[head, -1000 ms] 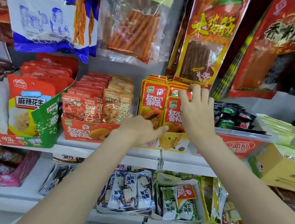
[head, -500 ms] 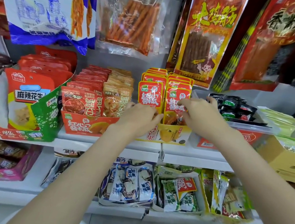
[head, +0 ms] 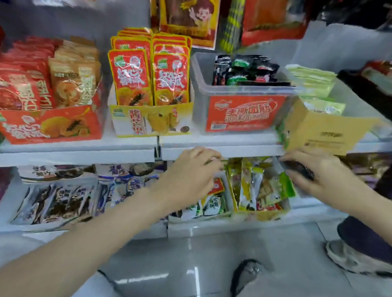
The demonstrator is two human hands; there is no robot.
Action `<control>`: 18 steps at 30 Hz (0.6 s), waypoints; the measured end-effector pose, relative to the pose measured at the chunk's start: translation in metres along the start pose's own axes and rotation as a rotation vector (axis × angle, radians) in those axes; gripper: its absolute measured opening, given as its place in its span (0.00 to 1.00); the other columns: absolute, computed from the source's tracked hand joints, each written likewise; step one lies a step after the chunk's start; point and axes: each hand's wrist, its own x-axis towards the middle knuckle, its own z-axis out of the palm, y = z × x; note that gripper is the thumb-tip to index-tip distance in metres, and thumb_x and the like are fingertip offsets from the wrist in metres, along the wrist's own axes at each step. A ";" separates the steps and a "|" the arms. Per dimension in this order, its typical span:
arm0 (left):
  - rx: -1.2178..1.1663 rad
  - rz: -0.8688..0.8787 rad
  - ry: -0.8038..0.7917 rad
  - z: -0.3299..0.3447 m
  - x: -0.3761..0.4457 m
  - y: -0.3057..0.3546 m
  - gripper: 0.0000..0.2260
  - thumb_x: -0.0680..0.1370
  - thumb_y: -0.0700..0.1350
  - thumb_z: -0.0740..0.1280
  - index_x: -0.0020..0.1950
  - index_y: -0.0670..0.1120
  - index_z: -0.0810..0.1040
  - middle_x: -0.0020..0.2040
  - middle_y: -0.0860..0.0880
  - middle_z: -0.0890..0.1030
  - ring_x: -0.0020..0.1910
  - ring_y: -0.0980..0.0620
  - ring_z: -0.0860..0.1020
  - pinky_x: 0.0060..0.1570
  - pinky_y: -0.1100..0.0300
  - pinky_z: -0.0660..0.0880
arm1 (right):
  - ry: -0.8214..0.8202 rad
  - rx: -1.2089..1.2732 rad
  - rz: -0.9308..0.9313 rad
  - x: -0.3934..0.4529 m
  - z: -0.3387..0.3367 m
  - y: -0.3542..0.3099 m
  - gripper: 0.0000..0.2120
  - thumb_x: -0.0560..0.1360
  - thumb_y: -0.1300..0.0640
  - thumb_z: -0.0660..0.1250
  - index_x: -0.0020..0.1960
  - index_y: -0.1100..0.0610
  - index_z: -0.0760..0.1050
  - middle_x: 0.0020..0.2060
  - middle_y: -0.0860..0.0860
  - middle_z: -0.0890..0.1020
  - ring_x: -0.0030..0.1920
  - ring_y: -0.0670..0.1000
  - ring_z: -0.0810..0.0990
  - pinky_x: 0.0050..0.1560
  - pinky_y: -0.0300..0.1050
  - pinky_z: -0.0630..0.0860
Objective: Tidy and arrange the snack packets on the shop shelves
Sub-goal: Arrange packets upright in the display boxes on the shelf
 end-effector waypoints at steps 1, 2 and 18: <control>-0.020 -0.031 -0.071 0.016 0.003 0.003 0.15 0.77 0.40 0.60 0.62 0.43 0.74 0.65 0.45 0.72 0.63 0.44 0.69 0.61 0.50 0.66 | -0.061 0.061 0.081 -0.006 0.013 0.012 0.14 0.74 0.63 0.67 0.59 0.62 0.75 0.50 0.52 0.77 0.50 0.52 0.74 0.48 0.38 0.65; -0.056 -0.085 -0.128 0.032 0.007 0.006 0.16 0.78 0.41 0.60 0.66 0.44 0.72 0.67 0.46 0.70 0.64 0.46 0.69 0.62 0.53 0.65 | -0.116 0.120 0.180 -0.010 0.027 0.024 0.16 0.74 0.63 0.66 0.62 0.61 0.73 0.53 0.52 0.76 0.52 0.51 0.73 0.48 0.36 0.63; -0.632 -0.757 -0.201 0.151 0.079 0.022 0.12 0.77 0.40 0.64 0.59 0.38 0.75 0.56 0.40 0.79 0.56 0.44 0.77 0.56 0.54 0.74 | -0.134 0.557 0.804 0.051 0.195 0.043 0.33 0.72 0.48 0.69 0.69 0.61 0.58 0.62 0.60 0.74 0.62 0.61 0.73 0.59 0.53 0.71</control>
